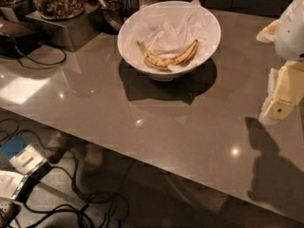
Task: Pick banana from white bowl
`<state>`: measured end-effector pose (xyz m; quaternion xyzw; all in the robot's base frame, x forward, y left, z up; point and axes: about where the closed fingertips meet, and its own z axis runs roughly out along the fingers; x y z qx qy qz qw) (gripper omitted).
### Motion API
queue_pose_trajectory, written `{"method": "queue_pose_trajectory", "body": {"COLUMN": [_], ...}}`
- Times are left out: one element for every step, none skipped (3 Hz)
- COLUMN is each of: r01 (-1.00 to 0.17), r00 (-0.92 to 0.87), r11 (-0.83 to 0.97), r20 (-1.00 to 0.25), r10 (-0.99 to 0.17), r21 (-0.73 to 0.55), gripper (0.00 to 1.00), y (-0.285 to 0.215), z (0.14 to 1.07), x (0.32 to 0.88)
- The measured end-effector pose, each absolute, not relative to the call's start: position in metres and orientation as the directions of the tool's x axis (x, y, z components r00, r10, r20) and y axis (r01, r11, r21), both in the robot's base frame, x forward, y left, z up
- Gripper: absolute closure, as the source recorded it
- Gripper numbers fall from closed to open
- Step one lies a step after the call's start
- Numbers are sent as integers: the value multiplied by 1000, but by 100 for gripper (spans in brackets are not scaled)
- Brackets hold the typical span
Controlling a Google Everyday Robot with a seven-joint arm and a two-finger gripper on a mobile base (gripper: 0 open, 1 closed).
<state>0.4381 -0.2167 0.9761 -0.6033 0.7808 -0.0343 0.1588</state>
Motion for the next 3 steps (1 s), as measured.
{"method": "queue_pose_trajectory", "body": {"r01": [-931,-927,-935], "r00": [-222,-215,-189], "r11": [270,268,241], "r20": [-207,-214,-211], "r10": [-953,-953,-959], "r21": [-245,-263,-261], "gripper": [0,0,0], "y": [-217,-205,-189], "z": [976,989,1002], "x": [438,455,477]}}
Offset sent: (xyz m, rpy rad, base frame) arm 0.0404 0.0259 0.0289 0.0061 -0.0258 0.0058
